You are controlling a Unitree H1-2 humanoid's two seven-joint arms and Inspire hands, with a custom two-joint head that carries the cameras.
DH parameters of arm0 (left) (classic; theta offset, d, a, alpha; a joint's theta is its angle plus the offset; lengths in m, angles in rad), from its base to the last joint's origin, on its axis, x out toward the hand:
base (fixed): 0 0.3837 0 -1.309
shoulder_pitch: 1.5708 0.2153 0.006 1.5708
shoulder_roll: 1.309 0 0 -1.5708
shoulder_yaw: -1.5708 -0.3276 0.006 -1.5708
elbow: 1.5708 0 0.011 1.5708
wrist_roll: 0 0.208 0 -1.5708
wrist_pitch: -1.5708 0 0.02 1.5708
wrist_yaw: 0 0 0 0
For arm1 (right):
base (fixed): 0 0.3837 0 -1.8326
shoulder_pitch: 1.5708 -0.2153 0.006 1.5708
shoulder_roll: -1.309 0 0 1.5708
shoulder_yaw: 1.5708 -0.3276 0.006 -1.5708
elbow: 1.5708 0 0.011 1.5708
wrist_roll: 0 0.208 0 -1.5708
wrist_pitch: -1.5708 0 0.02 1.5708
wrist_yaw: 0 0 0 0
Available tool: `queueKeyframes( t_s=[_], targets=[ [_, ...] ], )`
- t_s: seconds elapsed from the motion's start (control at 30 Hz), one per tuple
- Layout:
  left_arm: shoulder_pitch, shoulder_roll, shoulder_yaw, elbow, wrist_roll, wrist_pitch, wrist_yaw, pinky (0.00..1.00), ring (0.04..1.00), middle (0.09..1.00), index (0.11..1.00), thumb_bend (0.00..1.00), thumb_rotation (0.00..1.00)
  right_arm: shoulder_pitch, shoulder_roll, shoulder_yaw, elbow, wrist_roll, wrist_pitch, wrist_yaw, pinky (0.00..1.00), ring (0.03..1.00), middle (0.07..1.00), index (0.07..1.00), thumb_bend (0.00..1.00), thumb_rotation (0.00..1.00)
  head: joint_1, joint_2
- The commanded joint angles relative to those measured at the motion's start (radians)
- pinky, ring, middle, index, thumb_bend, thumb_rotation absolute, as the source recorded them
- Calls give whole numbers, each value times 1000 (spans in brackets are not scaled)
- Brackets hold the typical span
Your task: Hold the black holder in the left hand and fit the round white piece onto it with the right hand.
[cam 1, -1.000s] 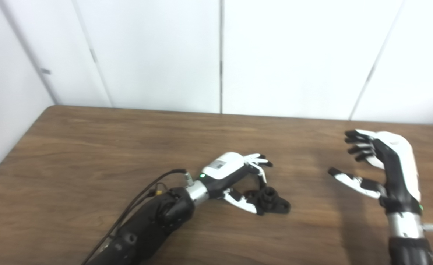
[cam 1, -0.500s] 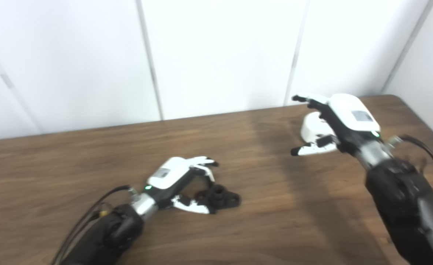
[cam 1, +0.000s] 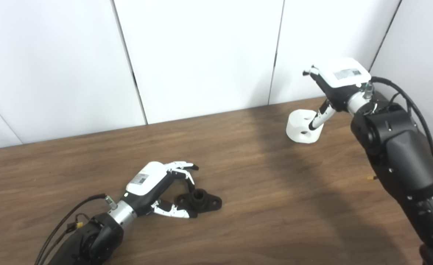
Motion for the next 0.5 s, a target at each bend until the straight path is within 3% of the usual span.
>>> queueKeyframes(
  t_s=[0.0,0.2,0.47],
  targets=[
    [37,59,-15,63,28,15,-56,738,844,822,486,523,54,-70,-20,-12,24,-26,22,-24,816,928,936,882,970,289,1,-1],
    [44,69,-11,37,25,33,-80,748,854,829,486,523,55,-92,-19,-1,126,-27,30,-33,851,957,957,887,995,310,-1,-5],
    [47,78,-9,24,18,46,-93,763,857,830,486,523,54,-116,-19,24,234,-4,32,-71,827,940,944,862,1000,368,1,-3]
  ],
)
